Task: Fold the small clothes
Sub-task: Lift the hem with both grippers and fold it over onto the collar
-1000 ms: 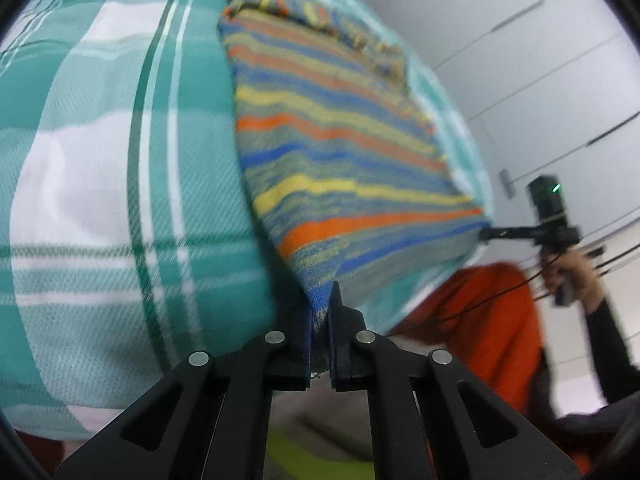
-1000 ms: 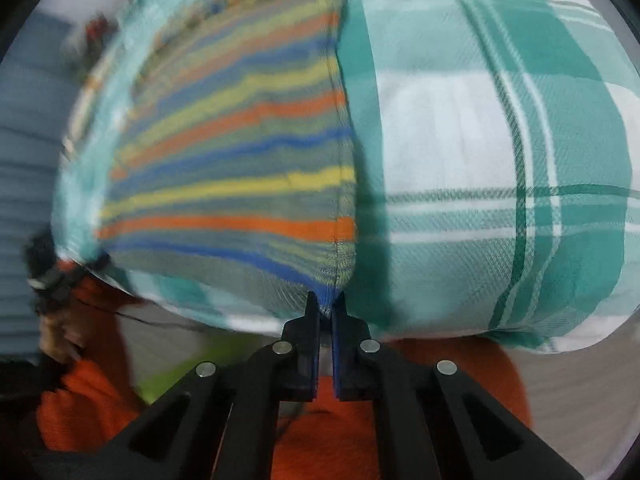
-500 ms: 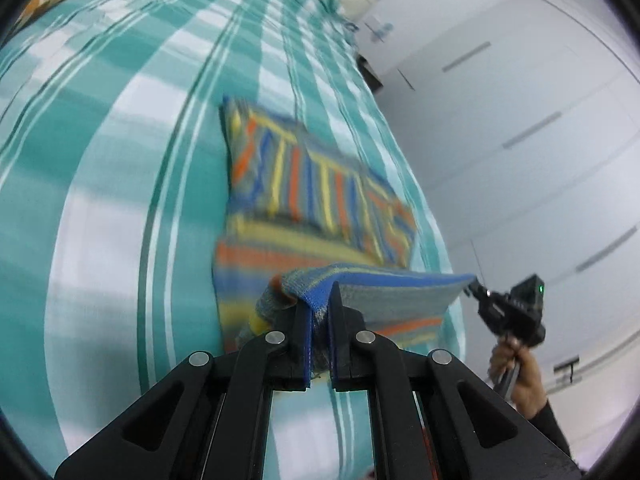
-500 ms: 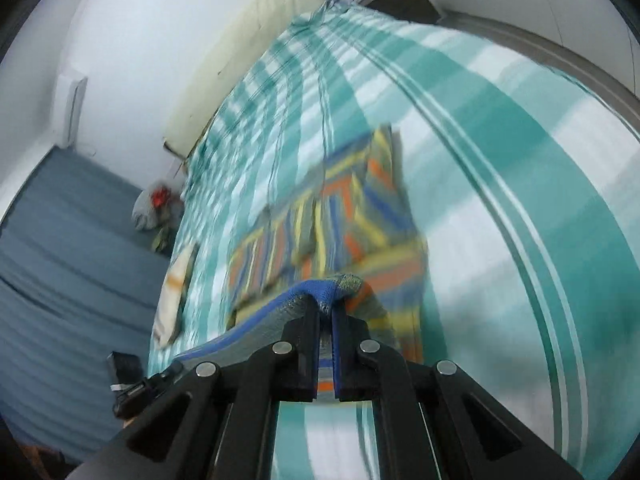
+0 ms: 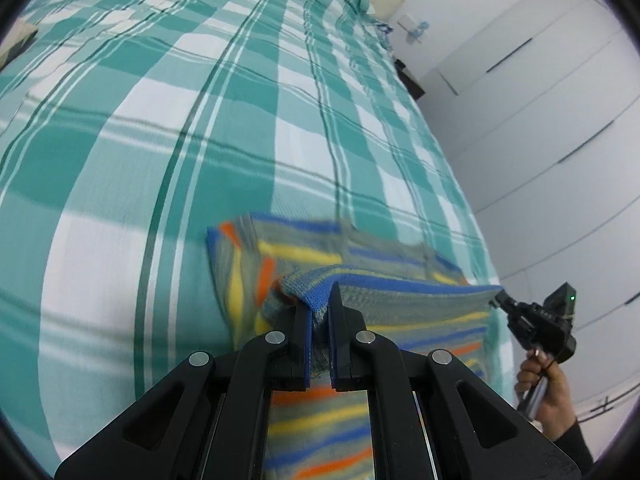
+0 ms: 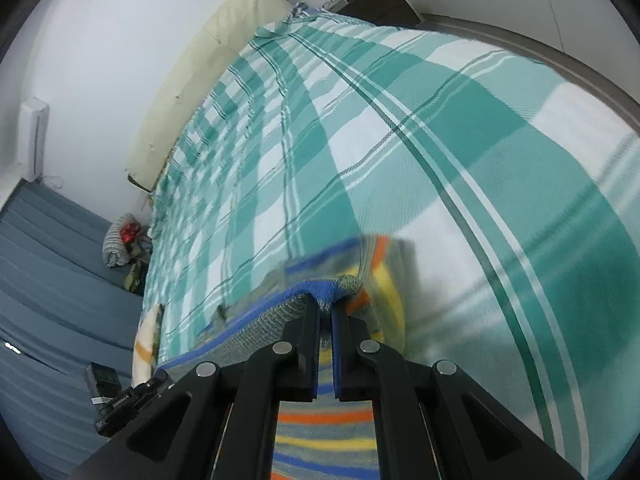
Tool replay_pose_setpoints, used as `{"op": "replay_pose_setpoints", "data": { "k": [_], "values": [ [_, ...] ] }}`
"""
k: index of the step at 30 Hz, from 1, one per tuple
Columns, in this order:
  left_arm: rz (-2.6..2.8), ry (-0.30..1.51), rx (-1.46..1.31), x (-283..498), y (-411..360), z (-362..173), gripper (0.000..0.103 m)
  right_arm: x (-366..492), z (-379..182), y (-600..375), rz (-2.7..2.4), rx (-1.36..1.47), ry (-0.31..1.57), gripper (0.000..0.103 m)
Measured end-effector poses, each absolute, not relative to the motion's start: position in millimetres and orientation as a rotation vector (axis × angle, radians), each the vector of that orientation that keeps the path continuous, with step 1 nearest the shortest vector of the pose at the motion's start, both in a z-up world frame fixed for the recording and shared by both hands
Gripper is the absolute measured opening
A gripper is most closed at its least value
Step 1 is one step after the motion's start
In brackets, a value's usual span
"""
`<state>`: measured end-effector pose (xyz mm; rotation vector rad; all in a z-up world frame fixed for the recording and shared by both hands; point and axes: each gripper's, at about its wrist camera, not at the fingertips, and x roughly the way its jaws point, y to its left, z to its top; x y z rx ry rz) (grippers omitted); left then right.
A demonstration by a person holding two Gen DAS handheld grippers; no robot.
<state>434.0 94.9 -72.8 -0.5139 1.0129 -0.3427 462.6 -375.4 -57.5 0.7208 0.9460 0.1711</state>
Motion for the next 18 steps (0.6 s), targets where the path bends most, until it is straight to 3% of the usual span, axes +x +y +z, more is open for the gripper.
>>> {"op": "replay_pose_setpoints", "data": {
  "k": [2, 4, 6, 7, 12, 18],
  "values": [
    [-0.315, 1.017, -0.497, 450.1, 93.4, -77.1, 0.006, 476.6, -64.7, -374.1, 0.168, 0.726, 0.947, 0.005],
    [-0.278, 1.010, -0.530, 468.3, 96.8, -85.5, 0.016, 489.6, -73.1, -375.2, 0.184, 0.773, 0.901, 0.007],
    [-0.228, 0.974, -0.580, 477.0, 106.8, -87.4, 0.066, 496.5, -76.1, -377.5, 0.139, 0.791, 0.836, 0.022],
    [-0.208, 0.943, -0.591, 477.0, 110.9, -84.5, 0.071, 497.7, -75.3, -378.6, 0.116, 0.788, 0.813, 0.041],
    [-0.215, 0.876, -0.515, 464.6, 114.1, -68.5, 0.072, 493.8, -58.6, -377.6, 0.088, 0.688, 0.755, 0.044],
    [-0.477, 0.844, -0.291, 382.0, 59.4, -57.9, 0.073, 455.6, -33.7, -325.8, 0.306, 0.367, 0.823, 0.044]
  ]
}}
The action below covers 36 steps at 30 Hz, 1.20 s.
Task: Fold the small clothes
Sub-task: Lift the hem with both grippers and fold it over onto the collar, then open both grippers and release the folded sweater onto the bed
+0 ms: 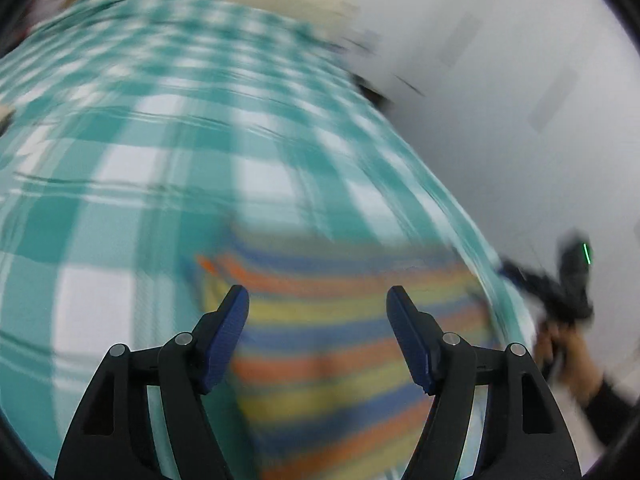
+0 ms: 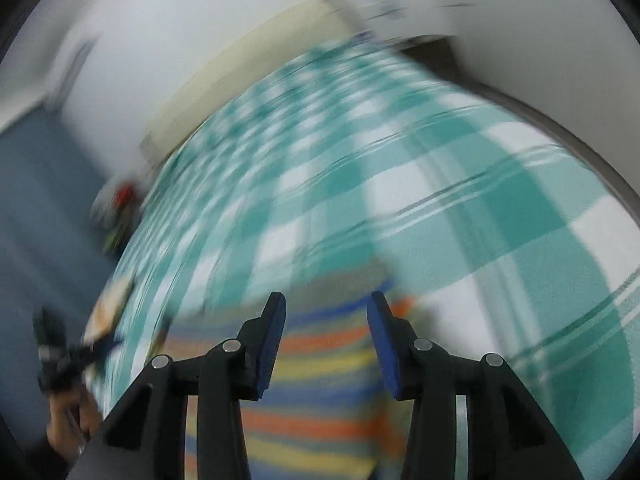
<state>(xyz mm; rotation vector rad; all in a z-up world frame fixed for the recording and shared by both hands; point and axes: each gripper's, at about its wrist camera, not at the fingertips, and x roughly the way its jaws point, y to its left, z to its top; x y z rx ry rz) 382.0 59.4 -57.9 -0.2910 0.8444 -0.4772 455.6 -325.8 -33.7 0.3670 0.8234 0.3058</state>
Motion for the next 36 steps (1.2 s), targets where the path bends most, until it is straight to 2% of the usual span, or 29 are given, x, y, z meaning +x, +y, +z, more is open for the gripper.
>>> {"op": "replay_pose_setpoints", "data": {
  "k": [3, 5, 6, 7, 8, 10, 15, 17, 19, 21, 23, 24, 26, 28, 32, 36],
  "values": [
    [-0.514, 0.972, -0.154, 336.7, 34.3, -100.7, 0.073, 413.7, -43.2, -287.1, 0.473, 0.215, 0.905, 0.044],
    [-0.453, 1.056, -0.108, 320.0, 36.3, -128.4, 0.072, 381.7, -69.2, -270.8, 0.511, 0.075, 0.998, 0.041],
    [-0.441, 1.038, -0.101, 309.9, 42.0, -131.5, 0.072, 369.8, -89.3, -270.9, 0.467, 0.002, 1.072, 0.038],
    [-0.415, 1.007, -0.088, 297.4, 48.6, -126.2, 0.073, 360.8, -107.0, -276.2, 0.404, -0.051, 1.142, 0.026],
    [-0.389, 1.024, -0.089, 293.3, 52.4, -123.3, 0.075, 345.4, -112.8, -289.7, 0.360, -0.067, 1.126, 0.022],
    [-0.389, 1.015, -0.165, 284.5, 63.1, -110.4, 0.075, 331.8, -100.3, -299.6, 0.291, -0.081, 1.087, 0.021],
    [-0.326, 0.914, -0.175, 273.5, 56.4, -80.7, 0.091, 322.2, -62.2, -266.9, 0.319, -0.167, 0.955, 0.024],
    [-0.246, 0.902, -0.146, 265.6, 57.8, -84.0, 0.091, 326.9, -65.9, -260.0, 0.334, -0.133, 0.948, 0.031],
    [-0.154, 0.930, -0.091, 255.2, 60.9, -94.5, 0.091, 332.9, -93.2, -262.0, 0.295, -0.118, 1.004, 0.035],
    [-0.057, 0.951, -0.034, 236.6, 71.6, -102.8, 0.091, 329.6, -123.8, -269.2, 0.229, -0.123, 1.094, 0.033],
    [-0.013, 0.925, -0.003, 218.6, 80.7, -102.9, 0.092, 315.6, -114.9, -278.6, 0.200, -0.038, 1.029, 0.033],
    [0.016, 0.905, 0.013, 209.4, 86.3, -103.9, 0.095, 306.3, -108.1, -279.1, 0.163, -0.013, 1.016, 0.034],
    [0.066, 0.884, 0.033, 197.8, 92.1, -108.1, 0.099, 289.2, -96.7, -272.8, 0.106, -0.016, 0.963, 0.045],
    [0.073, 0.923, 0.013, 197.3, 95.5, -122.0, 0.099, 265.5, -85.6, -260.3, 0.113, -0.006, 0.874, 0.051],
    [0.057, 0.922, -0.008, 199.5, 98.4, -144.6, 0.102, 241.5, -86.2, -244.8, 0.106, 0.010, 0.797, 0.051],
    [0.049, 0.907, -0.024, 197.8, 99.4, -147.2, 0.102, 235.6, -98.3, -250.7, 0.095, 0.042, 0.843, 0.051]
  ]
}}
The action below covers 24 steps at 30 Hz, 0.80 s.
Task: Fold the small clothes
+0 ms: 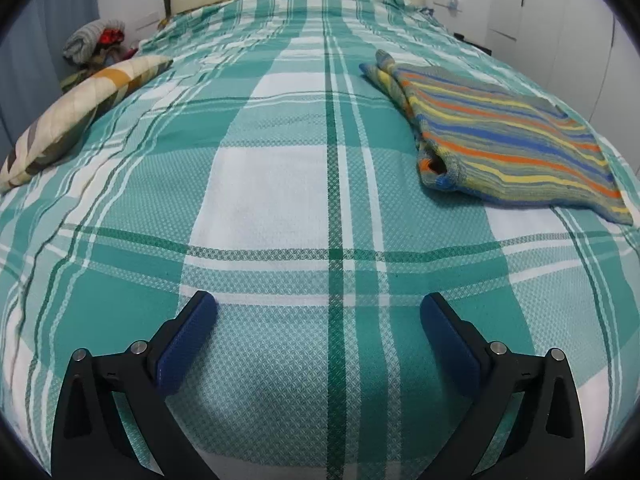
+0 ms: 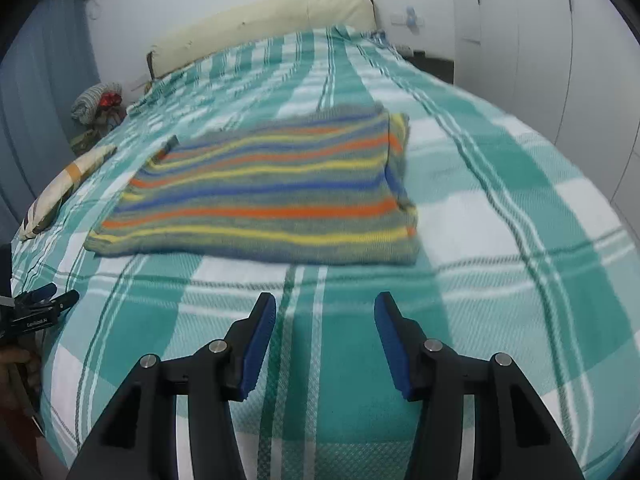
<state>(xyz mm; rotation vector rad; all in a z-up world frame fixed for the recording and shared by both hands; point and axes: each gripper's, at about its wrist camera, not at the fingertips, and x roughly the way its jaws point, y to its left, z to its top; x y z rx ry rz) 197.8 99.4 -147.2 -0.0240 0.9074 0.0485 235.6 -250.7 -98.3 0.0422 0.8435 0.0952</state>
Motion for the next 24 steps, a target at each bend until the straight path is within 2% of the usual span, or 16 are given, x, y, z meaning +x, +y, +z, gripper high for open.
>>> {"op": "replay_pose_setpoints", "data": {
  "k": [18, 24],
  "values": [
    [0.048, 0.899, -0.020, 193.3, 97.5, -148.3, 0.102, 223.5, -121.5, -282.4, 0.072, 0.185, 0.894, 0.052],
    [0.048, 0.900, -0.021, 193.5, 97.1, -148.4, 0.102, 221.1, -125.8, -276.1, 0.072, 0.138, 0.881, 0.053]
  ]
}}
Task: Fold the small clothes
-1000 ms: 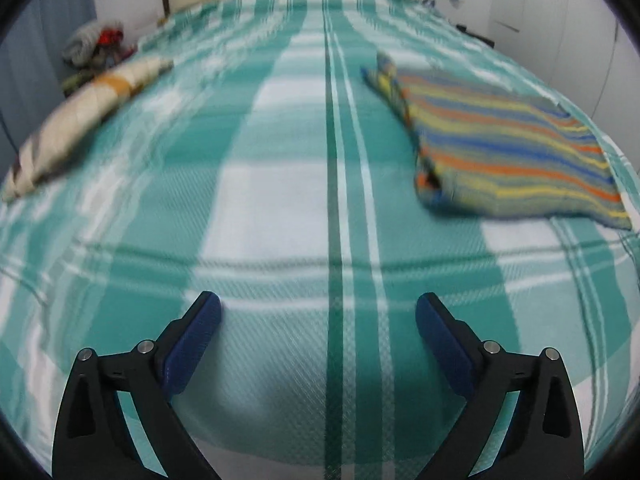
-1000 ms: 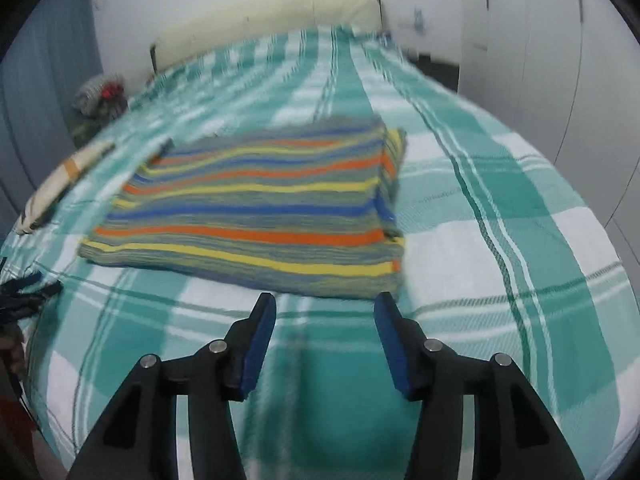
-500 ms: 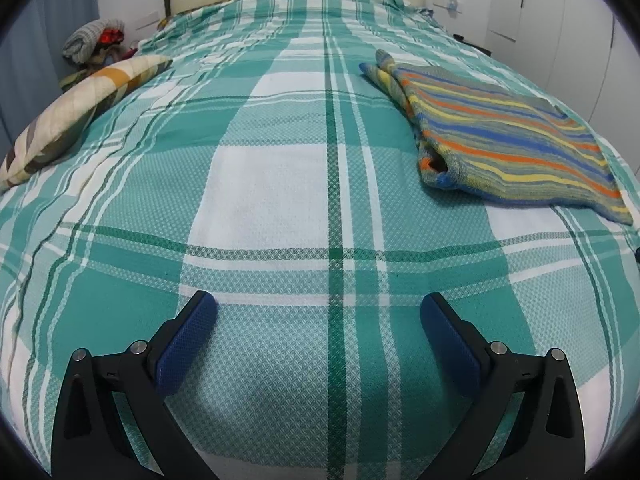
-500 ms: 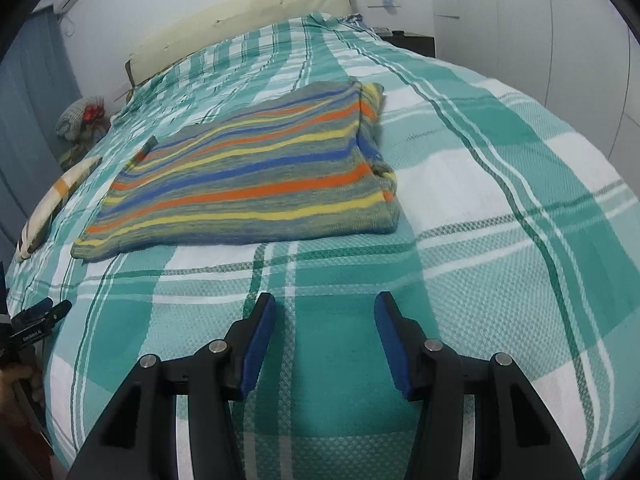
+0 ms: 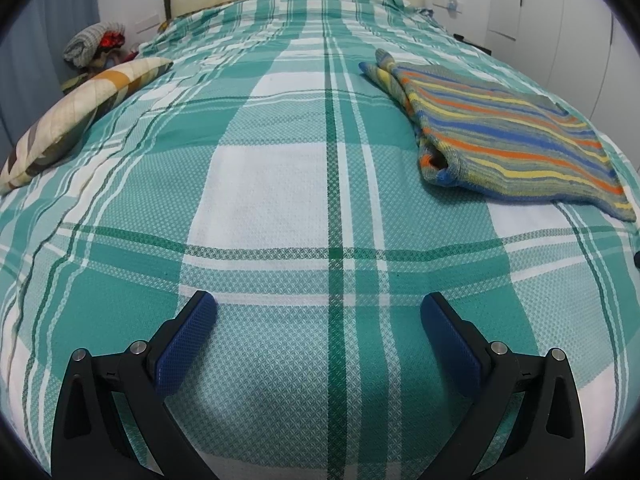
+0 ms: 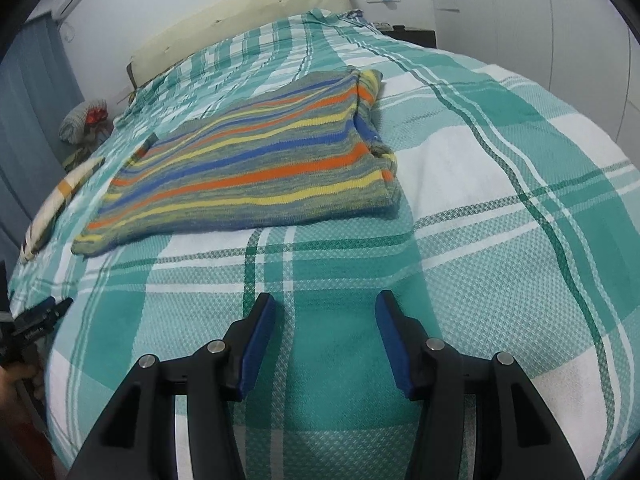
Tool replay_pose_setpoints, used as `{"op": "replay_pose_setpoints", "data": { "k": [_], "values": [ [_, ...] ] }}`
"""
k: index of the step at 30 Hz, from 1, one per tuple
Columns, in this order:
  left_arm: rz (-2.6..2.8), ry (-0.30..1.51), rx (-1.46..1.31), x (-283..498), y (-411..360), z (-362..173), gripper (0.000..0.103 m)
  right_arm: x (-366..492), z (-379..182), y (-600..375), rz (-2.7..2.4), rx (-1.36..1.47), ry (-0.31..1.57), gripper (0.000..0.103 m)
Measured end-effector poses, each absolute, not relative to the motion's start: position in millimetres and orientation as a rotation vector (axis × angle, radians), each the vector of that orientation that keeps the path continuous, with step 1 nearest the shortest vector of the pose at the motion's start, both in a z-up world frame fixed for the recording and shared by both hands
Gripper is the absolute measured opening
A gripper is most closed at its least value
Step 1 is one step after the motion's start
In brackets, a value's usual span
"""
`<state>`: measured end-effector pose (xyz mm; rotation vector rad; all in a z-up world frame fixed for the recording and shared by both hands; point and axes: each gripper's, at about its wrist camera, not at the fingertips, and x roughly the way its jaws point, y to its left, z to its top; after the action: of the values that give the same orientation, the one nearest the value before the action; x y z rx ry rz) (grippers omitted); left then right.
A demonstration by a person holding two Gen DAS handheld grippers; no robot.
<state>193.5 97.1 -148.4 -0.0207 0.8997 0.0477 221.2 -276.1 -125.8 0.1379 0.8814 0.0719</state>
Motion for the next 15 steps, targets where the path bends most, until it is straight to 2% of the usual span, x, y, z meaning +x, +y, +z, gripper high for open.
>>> {"op": "replay_pose_setpoints", "data": {
  "k": [15],
  "values": [
    [0.047, 0.900, -0.019, 194.0, 96.7, -148.8, 0.102, 217.0, -129.8, -273.7, 0.072, 0.121, 0.863, 0.054]
  ]
}}
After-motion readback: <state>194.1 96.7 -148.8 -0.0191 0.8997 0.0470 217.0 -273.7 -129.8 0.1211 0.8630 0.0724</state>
